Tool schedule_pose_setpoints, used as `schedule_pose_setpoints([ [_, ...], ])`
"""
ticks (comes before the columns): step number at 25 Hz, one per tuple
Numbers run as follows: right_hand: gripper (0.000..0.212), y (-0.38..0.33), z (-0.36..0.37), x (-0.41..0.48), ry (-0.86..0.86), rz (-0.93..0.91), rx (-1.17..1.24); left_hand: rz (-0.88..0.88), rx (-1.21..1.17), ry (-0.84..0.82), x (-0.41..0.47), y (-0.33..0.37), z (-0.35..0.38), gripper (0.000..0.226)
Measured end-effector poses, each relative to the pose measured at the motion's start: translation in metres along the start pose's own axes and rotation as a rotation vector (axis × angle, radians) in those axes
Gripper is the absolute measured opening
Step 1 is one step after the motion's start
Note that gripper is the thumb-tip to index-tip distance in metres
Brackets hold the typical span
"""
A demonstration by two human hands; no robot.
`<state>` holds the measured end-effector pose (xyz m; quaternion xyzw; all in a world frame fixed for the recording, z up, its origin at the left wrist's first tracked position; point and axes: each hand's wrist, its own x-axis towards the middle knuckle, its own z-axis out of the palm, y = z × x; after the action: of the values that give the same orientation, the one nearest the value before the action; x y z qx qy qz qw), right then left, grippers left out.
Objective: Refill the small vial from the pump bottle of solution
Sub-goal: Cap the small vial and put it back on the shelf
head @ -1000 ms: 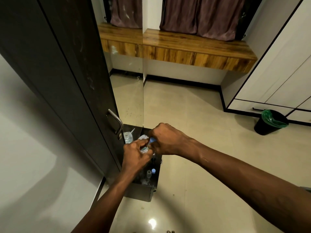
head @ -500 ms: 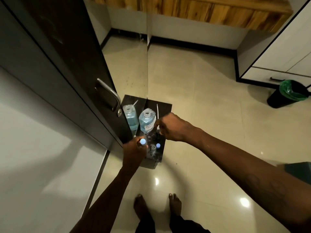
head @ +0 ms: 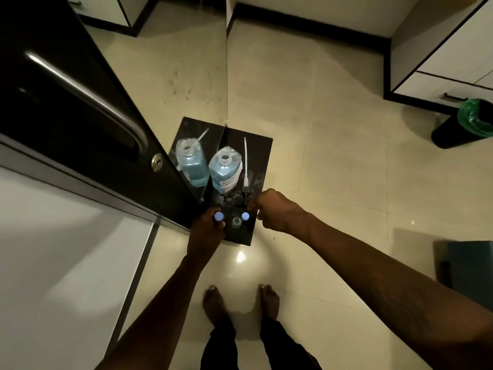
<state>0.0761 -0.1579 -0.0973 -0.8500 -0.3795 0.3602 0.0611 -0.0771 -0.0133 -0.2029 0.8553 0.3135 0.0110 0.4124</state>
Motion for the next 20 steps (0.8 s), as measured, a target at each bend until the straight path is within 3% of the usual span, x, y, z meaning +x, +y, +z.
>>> schedule_pose_setpoints([
  [4, 0.035, 0.0, 0.017, 0.016, -0.03, -0.035, -0.033, 0.118, 0.027, 0.058, -0.002, -0.012, 0.006, 0.006],
  [6, 0.035, 0.002, 0.024, 0.023, -0.031, -0.039, -0.049, 0.13, 0.091, 0.082, -0.004, -0.021, 0.01, 0.038],
  [8, 0.034, 0.004, 0.031, 0.03, -0.04, -0.036, -0.063, 0.006, 0.076, 0.144, -0.013, -0.024, 0.013, 0.062],
  [11, 0.028, 0.006, 0.039, 0.038, -0.06, -0.042, -0.086, -0.149, -0.123, 0.327, -0.046, -0.003, 0.019, 0.043],
  [13, 0.028, 0.006, 0.042, 0.039, -0.072, -0.06, -0.092, -0.166, -0.242, 0.333, -0.065, 0.016, 0.031, 0.03],
  [16, 0.032, 0.009, 0.045, 0.04, -0.077, -0.096, -0.108, -0.265, -0.377, 0.281, -0.067, 0.025, 0.051, 0.036],
  [20, 0.035, 0.012, 0.052, 0.047, -0.08, -0.114, -0.106, -0.24, -0.36, 0.272, -0.055, 0.022, 0.066, 0.041],
])
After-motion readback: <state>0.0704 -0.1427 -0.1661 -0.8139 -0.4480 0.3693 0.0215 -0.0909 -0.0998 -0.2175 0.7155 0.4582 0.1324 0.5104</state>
